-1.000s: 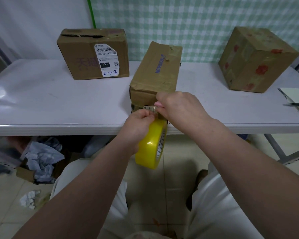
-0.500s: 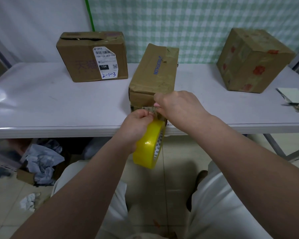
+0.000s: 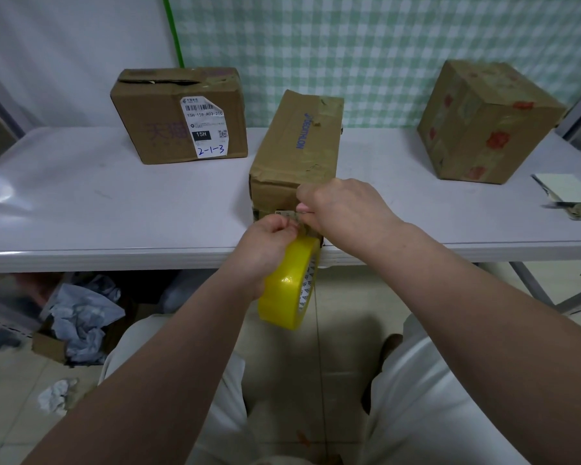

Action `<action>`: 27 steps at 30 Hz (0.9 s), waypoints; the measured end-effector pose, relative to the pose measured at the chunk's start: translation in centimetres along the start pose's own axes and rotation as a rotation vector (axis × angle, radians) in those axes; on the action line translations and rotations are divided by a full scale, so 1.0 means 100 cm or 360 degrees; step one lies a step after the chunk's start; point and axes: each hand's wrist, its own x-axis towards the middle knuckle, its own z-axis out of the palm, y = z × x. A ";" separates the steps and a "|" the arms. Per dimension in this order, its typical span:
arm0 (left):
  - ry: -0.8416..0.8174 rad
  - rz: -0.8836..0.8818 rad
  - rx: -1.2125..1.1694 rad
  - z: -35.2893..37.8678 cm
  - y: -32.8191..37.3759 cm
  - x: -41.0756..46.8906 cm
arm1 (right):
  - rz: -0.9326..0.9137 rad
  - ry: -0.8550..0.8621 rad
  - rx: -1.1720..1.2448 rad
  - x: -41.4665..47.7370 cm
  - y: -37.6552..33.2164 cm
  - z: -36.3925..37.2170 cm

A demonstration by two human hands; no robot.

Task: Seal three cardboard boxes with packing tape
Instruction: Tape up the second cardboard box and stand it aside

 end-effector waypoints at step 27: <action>0.0032 -0.0025 0.0103 -0.003 -0.013 0.000 | 0.0336 -0.0415 0.0460 -0.011 0.038 0.017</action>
